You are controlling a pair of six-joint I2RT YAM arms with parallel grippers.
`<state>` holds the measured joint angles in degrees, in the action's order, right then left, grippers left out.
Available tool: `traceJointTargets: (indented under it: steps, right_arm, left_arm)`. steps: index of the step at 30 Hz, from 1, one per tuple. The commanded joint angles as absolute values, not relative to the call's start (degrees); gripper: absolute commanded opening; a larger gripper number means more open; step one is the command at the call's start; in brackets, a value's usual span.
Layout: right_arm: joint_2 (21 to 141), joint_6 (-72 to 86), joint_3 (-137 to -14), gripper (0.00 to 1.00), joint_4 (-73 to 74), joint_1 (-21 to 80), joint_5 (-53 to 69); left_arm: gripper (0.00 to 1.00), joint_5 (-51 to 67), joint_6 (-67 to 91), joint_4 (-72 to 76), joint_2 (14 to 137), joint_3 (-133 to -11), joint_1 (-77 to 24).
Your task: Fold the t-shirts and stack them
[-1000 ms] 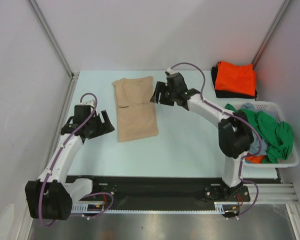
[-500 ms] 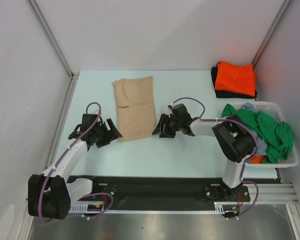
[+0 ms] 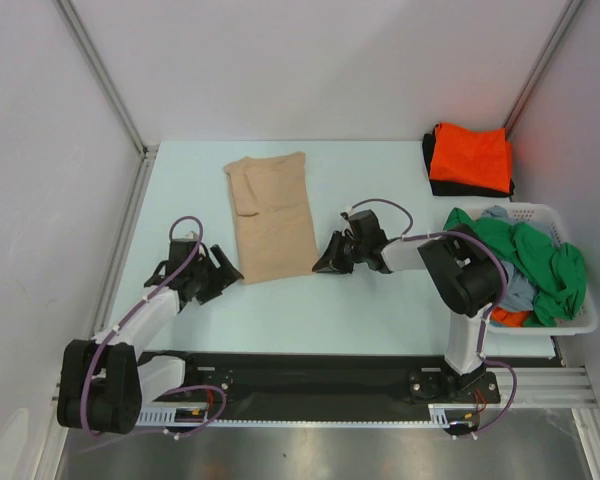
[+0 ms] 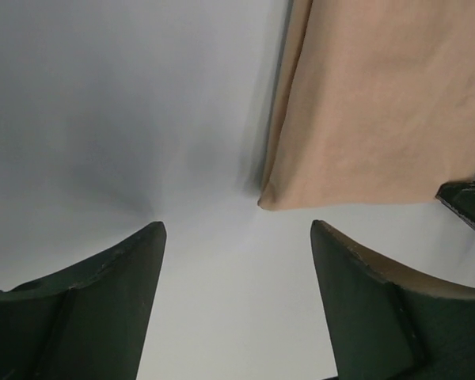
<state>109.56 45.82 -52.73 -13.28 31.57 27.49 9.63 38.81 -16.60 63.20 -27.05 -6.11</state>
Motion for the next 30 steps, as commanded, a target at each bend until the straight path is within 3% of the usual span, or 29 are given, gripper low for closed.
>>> traceJointTargets:
  steps: [1, 4, 12, 20, 24, 30]
  right_arm:
    - [109.43, 44.56, -51.77, 0.08, -14.15, 30.24, 27.69]
    - [109.60, 43.86, -51.59, 0.00, -14.15, 30.06, 27.86]
    - [111.09, 44.56, -50.28, 0.00, -17.57, 29.01, 30.23]
    - [111.97, 47.28, -47.81, 0.00, -23.82, 26.98, 33.13]
    - [112.15, 47.37, -47.46, 0.00, -25.04, 26.89, 33.66]
    - [112.41, 47.64, -47.29, 0.00, -25.31, 26.89, 33.75]
  left_arm:
    - [0.79, 9.23, 41.57, -8.89, 65.47, -26.02, -6.33]
    - [0.76, 9.93, 42.89, -5.46, 68.98, -25.93, -6.59]
    - [0.62, 9.76, 45.79, -1.41, 77.34, -27.69, -12.13]
    - [0.52, 6.59, 45.09, -6.85, 72.87, -26.98, -12.48]
    - [0.38, 7.03, 44.30, -5.81, 73.03, -26.37, -12.48]
    - [0.40, 9.14, 44.91, -3.25, 75.50, -26.54, -14.23]
